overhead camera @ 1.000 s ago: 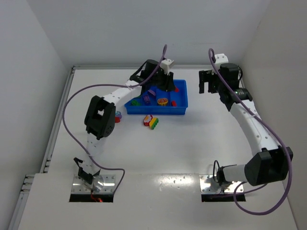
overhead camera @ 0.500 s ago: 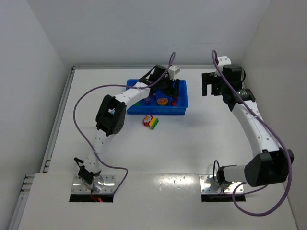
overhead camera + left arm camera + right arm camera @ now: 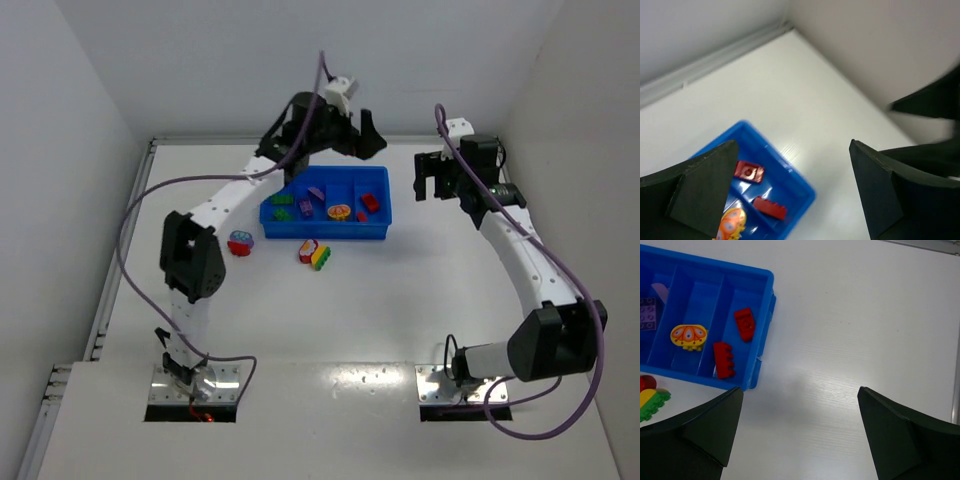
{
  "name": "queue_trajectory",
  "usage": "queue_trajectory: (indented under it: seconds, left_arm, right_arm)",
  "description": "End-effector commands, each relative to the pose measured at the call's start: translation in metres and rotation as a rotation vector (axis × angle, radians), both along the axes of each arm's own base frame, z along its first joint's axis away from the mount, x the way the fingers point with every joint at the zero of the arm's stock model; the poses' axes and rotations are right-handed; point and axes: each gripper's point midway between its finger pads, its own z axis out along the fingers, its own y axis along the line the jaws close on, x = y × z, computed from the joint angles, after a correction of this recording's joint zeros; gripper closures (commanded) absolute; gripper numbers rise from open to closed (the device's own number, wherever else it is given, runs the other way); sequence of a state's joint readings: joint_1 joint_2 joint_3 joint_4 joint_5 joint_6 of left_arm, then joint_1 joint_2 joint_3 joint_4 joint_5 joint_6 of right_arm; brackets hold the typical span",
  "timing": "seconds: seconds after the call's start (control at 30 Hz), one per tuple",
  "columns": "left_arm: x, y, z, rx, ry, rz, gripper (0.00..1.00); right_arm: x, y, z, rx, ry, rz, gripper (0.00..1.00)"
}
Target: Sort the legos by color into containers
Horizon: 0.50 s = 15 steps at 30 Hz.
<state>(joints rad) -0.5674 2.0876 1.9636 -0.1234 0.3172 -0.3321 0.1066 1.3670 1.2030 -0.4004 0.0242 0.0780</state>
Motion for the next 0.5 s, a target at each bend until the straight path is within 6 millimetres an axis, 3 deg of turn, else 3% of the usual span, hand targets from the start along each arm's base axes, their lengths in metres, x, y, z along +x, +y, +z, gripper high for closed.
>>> queue_trajectory:
  seconds: [0.0,0.03,0.07,0.1,0.2,0.23,0.33,0.37,0.4,0.43,0.47]
  left_arm:
    - [-0.022,0.041,0.122,-0.277,-0.065,-0.013,0.00]
    - [-0.017,0.065,0.119,-0.284,-0.057,-0.030,0.00]
    - [-0.024,0.072,0.123,-0.300,-0.095,-0.095,0.00]
    - [-0.030,0.095,0.111,-0.285,-0.058,-0.109,0.00]
    - [-0.024,0.147,0.077,-0.156,0.000,0.030,0.00]
    - [-0.024,0.177,0.070,-0.122,0.002,0.082,0.00]
    - [-0.026,0.233,0.039,0.018,0.051,0.197,0.00]
    - [-0.034,0.248,0.039,0.062,0.047,0.240,0.00]
    - [-0.032,0.265,0.039,0.091,0.034,0.319,0.00]
    - [-0.038,0.275,0.022,0.117,0.066,0.350,0.00]
    - [-0.042,0.284,0.020,0.127,0.068,0.385,0.00]
  right_arm:
    - [0.009,0.011,-0.002,0.022,-0.023,0.070,0.02]
    - [0.009,0.017,-0.006,0.032,-0.003,0.106,0.02]
    - [0.009,0.025,-0.005,0.022,0.002,0.175,0.02]
    - [-0.002,0.049,-0.015,0.060,0.054,0.316,0.02]
    - [-0.028,0.094,-0.017,0.073,0.062,0.658,0.15]
    - [-0.036,0.106,-0.025,0.060,0.072,0.713,0.16]
    - [-0.043,0.132,-0.034,0.005,0.099,0.811,0.16]
    - [-0.042,0.143,-0.056,0.017,0.187,0.852,0.15]
    - [-0.039,0.154,-0.047,0.030,0.196,0.882,0.15]
    - [-0.044,0.162,-0.053,0.044,0.228,0.909,0.15]
    - [-0.052,0.177,-0.056,0.042,0.235,0.962,0.15]
